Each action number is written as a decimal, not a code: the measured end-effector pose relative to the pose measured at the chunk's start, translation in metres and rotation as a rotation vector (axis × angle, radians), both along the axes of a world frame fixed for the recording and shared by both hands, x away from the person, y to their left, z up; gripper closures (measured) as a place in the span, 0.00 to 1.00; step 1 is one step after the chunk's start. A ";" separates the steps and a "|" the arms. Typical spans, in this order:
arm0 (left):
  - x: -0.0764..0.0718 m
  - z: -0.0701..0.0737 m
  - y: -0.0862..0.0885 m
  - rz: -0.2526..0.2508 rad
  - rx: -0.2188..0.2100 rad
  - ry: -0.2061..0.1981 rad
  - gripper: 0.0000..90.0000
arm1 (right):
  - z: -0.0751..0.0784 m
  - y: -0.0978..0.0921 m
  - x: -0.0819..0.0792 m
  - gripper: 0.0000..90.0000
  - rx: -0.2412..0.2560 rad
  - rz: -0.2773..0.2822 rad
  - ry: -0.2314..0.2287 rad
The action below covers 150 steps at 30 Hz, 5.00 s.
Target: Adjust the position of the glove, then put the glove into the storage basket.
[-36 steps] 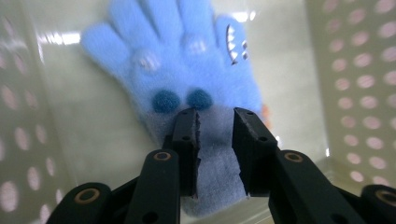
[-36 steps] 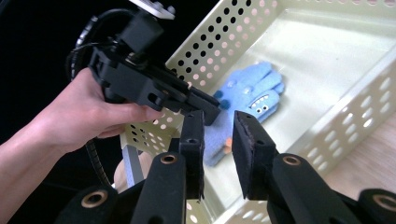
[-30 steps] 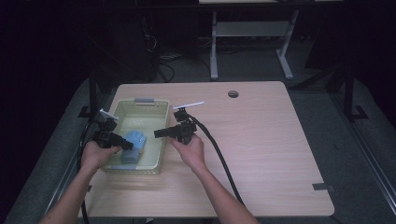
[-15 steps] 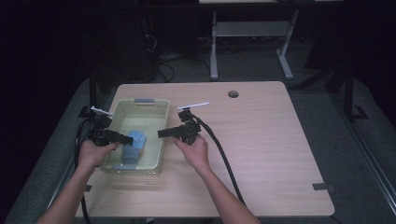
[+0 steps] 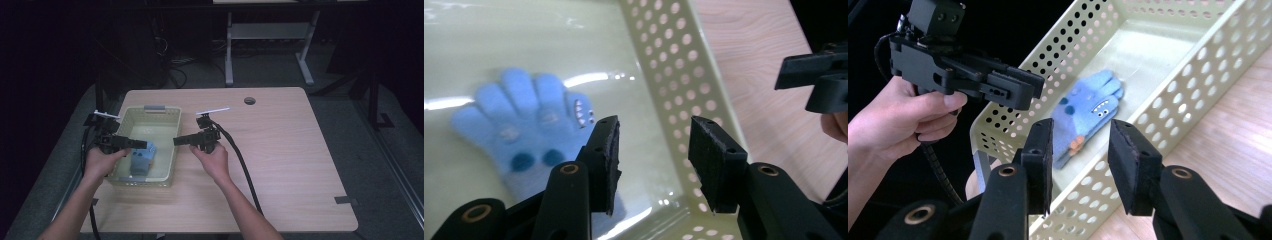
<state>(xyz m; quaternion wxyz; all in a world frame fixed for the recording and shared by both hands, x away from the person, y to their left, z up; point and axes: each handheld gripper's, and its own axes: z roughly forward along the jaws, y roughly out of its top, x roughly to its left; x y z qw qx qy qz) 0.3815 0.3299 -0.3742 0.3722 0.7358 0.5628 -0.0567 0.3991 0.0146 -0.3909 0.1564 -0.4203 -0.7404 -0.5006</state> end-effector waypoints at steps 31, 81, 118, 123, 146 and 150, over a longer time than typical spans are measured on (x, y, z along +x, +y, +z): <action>0.004 0.015 -0.020 -0.032 -0.104 -0.080 0.52 | 0.005 -0.038 0.001 0.62 0.013 -0.053 0.002; -0.001 0.019 -0.110 -0.165 -0.177 -0.171 0.41 | 0.002 -0.166 -0.026 0.53 0.023 -0.224 0.003; -0.020 0.001 -0.180 -0.307 -0.223 -0.152 0.38 | -0.018 -0.256 -0.049 0.50 0.039 -0.371 0.030; -0.022 -0.003 -0.188 -0.317 -0.229 -0.150 0.36 | -0.026 -0.272 -0.055 0.50 0.041 -0.405 0.044; -0.044 -0.031 -0.222 -0.401 -0.233 -0.119 0.33 | -0.050 -0.320 -0.078 0.48 0.068 -0.464 0.079; -0.048 -0.035 -0.227 -0.413 -0.227 -0.120 0.33 | -0.050 -0.329 -0.082 0.47 0.078 -0.484 0.081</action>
